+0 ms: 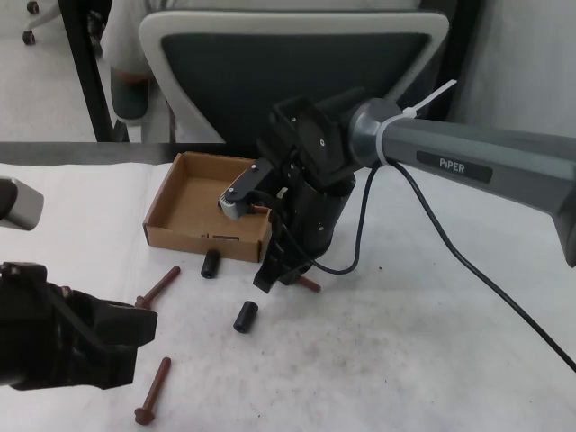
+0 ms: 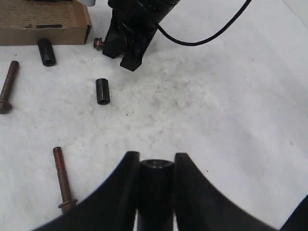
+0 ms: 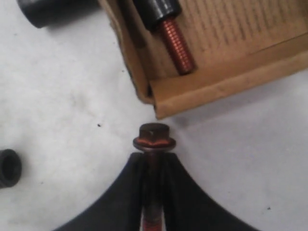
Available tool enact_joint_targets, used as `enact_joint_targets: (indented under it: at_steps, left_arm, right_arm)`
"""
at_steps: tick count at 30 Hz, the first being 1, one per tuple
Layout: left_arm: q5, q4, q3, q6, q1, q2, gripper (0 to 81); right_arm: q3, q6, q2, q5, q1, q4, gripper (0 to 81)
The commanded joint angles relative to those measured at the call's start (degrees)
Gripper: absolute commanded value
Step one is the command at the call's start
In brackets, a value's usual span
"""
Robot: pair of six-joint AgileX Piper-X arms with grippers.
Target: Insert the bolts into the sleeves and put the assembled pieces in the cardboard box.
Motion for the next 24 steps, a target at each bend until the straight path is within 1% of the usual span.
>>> enact_joint_targets:
  at_steps: [1,5,10,15,19,22,24]
  left_arm:
    - [0.86,-0.36,-0.05,0.85,0.12,-0.72,0.8]
    - [2.30,-0.57,-0.05,1.03,0.12,-1.59,0.8]
    - [3.03,-0.59,-0.05,4.91,0.12,-3.40,0.8]
    - [4.41,-5.07,2.33,5.33,0.12,-5.78,0.8]
    - [7.24,-13.96,6.57,5.03,0.12,-7.60,0.8]
    - [10.38,-19.37,9.47,3.39,0.12,-7.65,0.8]
    - [10.74,-22.66,11.05,2.27,-0.02,-7.30,0.8]
  right_arm:
    - [0.58,3.00,0.77,-2.88,-0.14,-0.79,0.2]
    - [0.58,4.80,-2.49,-5.25,-0.14,-1.36,0.2]
    - [0.58,6.08,-8.59,-7.40,-0.27,-1.22,0.2]
    - [1.02,9.98,-14.51,-12.46,-1.08,-1.43,0.2]
    - [5.23,10.71,-20.84,-12.67,-1.24,-3.34,0.2]
    - [10.90,13.03,-26.92,-13.09,-1.24,-6.38,0.2]
    - [15.58,14.52,-31.44,-13.09,-1.24,-9.19,0.2]
